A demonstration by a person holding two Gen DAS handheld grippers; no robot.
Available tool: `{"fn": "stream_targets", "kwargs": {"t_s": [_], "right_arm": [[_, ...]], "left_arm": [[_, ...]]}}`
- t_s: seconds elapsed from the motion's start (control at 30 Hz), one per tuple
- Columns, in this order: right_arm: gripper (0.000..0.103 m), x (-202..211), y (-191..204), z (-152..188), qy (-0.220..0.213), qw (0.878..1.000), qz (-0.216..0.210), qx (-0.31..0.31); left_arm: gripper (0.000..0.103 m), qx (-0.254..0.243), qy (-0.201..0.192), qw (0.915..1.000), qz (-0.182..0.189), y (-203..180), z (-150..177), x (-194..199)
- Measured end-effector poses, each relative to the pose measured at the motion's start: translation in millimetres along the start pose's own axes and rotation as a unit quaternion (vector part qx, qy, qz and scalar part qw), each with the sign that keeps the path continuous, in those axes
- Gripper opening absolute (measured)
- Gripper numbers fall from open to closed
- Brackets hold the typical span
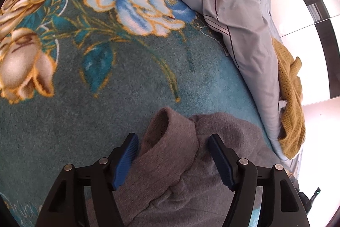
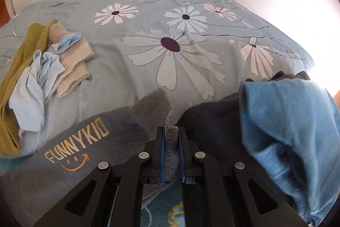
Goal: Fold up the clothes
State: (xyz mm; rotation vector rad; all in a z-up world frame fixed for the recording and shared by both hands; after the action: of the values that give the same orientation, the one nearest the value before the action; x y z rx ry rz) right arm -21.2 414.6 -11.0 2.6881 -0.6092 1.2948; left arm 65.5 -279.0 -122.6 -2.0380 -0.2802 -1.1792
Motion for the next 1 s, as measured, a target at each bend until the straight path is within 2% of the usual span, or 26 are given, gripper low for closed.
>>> {"fn": "stream_targets", "kwargs": {"t_s": [0.07, 0.13, 0.23, 0.3, 0.4, 0.5, 0.57, 0.6, 0.67, 0.7, 0.73, 0.8, 0.93, 1.0], "right_arm": [[0.012, -4.2, 8.9, -1.2, -0.003, 1.0, -0.001, 0.0], [0.012, -2.8, 11.7, -3.5, -0.007, 1.0, 0.0, 0.004], [0.012, -6.6, 9.1, -8.3, -0.007, 1.0, 0.008, 0.007], [0.012, -6.8, 0.9, -9.0, -0.007, 1.0, 0.015, -0.002], [0.012, -9.1, -10.4, -7.5, -0.001, 1.0, 0.02, -0.019], [0.012, -12.8, -9.7, -2.0, 0.011, 1.0, 0.017, -0.017], [0.013, -13.5, -4.2, 1.5, 0.017, 1.0, 0.012, -0.007], [0.013, -13.0, -1.3, 2.1, 0.019, 1.0, 0.008, 0.0], [0.013, -9.9, 4.2, 1.3, 0.018, 1.0, 0.003, 0.011], [0.015, -7.8, 6.8, 0.5, 0.017, 1.0, -0.001, 0.015], [0.019, -5.8, 9.5, 0.3, 0.019, 1.0, -0.004, 0.02], [0.044, 3.2, 16.5, -0.1, 0.018, 0.999, -0.018, 0.031], [0.049, 38.7, 27.4, -0.5, -0.012, 0.998, -0.039, 0.057], [0.052, 64.1, 30.3, 3.7, -0.031, 0.996, -0.056, 0.066]], "left_arm": [[0.063, -0.021, -0.007, 0.9997, -0.006, -4.1, -3.2, 0.0], [0.021, -0.044, -0.014, 0.9988, -0.013, -8.8, -6.8, 0.0], [0.007, -0.079, -0.025, 0.9963, -0.024, -15.9, -12.3, 0.0], [0.006, -0.093, -0.039, 0.9944, -0.03, -19.4, -19.4, 3.4], [0.006, -0.074, -0.058, 0.9947, -0.04, -12.9, -35.8, 5.8], [0.006, -0.09, -0.039, 0.9927, -0.07, -8.9, -37.6, -10.6], [0.01, -0.103, -0.025, 0.9908, -0.084, -9.5, -35.1, -18.9], [0.011, -0.1, -0.017, 0.9918, -0.077, -10.4, -34.0, -19.5], [0.024, -0.079, -0.003, 0.9949, -0.062, -8.1, -30.7, -15.9], [0.043, -0.068, 0.002, 0.996, -0.058, -6.0, -30.8, -12.8], [0.056, -0.06, 0.002, 0.9967, -0.055, -3.5, -31.3, -6.9], [0.057, -0.046, -0.006, 0.9976, -0.05, 2.5, -31.8, 9.6], [0.062, -0.039, -0.027, 0.9967, -0.066, 18.7, -24.0, 52.5], [0.062, -0.041, -0.036, 0.9947, -0.087, 32.8, -9.9, 76.2]]}}
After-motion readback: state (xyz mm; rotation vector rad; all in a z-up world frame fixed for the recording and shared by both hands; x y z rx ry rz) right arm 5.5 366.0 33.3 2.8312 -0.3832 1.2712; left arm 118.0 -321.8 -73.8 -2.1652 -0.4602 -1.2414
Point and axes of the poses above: each gripper's, at about its wrist camera, not at the fingertips, and x roughly against the way its jaws point, y to its left, z to its underside, the point moved 7 cm from there along -x, roughly the way its jaws point, and after that the axes turned 8 degrees about -y, right-handed, at the moved point
